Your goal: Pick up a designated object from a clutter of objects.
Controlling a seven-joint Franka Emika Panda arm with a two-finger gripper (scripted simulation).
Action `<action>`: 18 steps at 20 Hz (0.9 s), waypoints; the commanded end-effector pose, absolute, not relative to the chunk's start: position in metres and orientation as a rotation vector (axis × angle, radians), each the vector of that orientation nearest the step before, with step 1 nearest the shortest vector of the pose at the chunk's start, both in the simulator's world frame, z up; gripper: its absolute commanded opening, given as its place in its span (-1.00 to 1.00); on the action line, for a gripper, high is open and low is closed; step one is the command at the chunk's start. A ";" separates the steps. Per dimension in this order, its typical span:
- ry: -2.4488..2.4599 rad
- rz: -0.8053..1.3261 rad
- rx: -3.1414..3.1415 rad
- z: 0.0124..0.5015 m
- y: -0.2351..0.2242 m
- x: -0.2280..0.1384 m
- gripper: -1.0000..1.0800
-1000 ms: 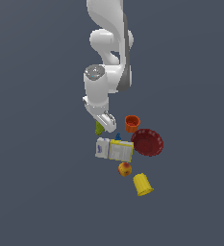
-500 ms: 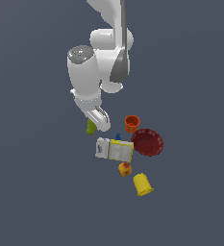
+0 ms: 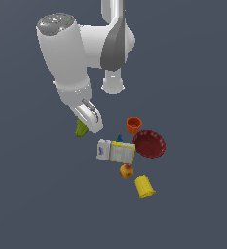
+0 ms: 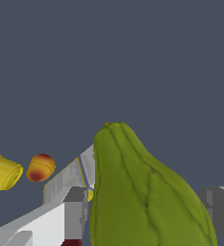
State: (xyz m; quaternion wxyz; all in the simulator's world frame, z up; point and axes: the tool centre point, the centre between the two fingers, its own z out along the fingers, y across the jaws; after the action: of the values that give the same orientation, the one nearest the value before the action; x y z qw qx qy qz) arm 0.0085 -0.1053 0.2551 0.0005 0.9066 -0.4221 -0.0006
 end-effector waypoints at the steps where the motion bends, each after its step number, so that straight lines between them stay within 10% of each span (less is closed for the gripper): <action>1: -1.325 0.000 2.848 0.273 -0.111 0.020 -1.00; 18: -1.325 0.000 2.849 0.352 -0.137 0.079 -1.00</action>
State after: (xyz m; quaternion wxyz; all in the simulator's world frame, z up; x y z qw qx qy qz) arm 0.0752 -0.1356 0.3462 0.0003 0.9067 -0.4217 -0.0009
